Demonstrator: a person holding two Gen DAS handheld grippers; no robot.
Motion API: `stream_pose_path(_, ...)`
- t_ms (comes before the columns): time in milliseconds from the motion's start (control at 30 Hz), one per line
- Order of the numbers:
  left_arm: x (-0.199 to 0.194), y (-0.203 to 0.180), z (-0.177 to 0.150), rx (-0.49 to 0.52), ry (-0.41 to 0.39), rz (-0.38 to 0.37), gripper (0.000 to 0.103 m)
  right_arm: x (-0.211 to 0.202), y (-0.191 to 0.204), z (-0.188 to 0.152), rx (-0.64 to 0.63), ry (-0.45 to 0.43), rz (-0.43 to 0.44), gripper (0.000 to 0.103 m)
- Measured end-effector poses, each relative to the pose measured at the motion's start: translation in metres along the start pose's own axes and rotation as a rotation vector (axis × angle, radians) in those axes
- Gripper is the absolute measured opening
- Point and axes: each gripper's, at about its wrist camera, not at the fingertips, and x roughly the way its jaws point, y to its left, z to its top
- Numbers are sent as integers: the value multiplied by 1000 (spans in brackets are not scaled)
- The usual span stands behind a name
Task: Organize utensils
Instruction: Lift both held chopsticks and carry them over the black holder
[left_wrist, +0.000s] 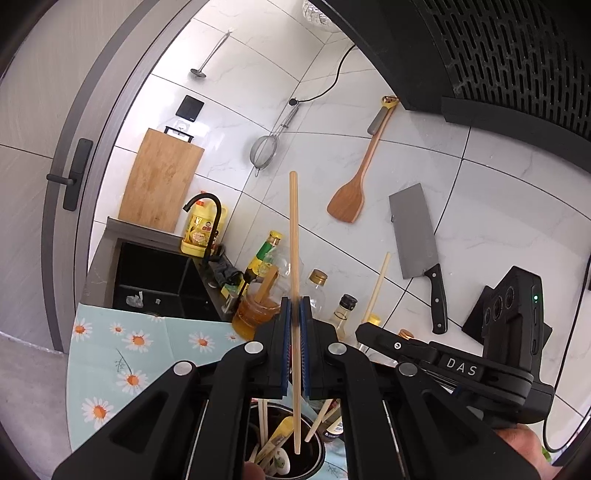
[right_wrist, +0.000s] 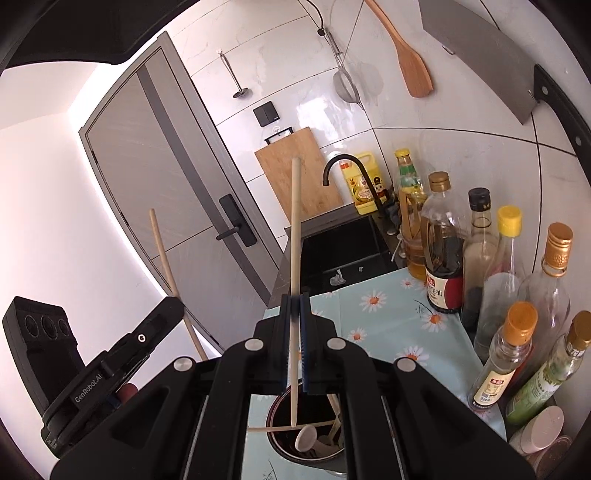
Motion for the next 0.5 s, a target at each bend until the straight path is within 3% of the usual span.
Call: stream_pose_path(500,28,2,-29,88,47,79,4,20,-15,-32,-3,15,-75,6)
